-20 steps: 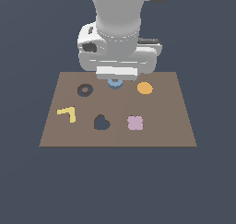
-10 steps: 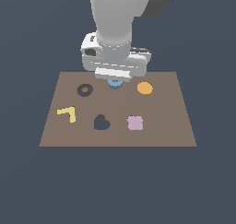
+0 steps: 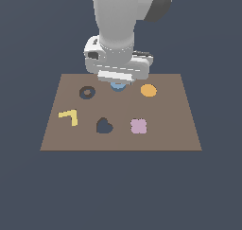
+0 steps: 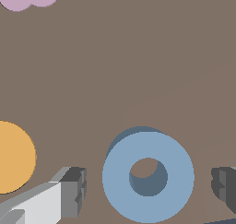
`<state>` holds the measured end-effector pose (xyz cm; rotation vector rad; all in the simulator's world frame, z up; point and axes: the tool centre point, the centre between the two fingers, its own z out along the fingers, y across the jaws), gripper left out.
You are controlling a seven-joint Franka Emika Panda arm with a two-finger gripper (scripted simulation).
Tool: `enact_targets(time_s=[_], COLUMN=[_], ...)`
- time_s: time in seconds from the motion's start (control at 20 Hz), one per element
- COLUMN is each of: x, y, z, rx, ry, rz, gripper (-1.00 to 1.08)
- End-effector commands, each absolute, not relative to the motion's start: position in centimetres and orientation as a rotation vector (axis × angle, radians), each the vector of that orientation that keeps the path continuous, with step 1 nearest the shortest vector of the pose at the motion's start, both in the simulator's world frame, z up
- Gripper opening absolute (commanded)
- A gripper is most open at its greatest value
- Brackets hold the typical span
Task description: Insert a designated object into the corresponding slot on a board.
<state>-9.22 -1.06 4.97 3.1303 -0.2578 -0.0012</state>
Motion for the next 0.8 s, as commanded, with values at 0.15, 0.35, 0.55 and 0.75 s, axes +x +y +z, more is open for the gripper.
enact_targets(time_s=[0.15,0.35,0.55,0.75], x=[-9.2,-9.3,-9.3,-9.3], y=[-1.0,-1.0,-1.0,-1.0], z=[3.7,3.0,3.0,3.0], rx=[3.131,3.131,3.131,3.131], ry=[-0.259,-0.260,-0.260,-0.260], rz=[-0.001,0.000,0.000,0.000], gripper=[1.00,1.00,-1.00,-1.00])
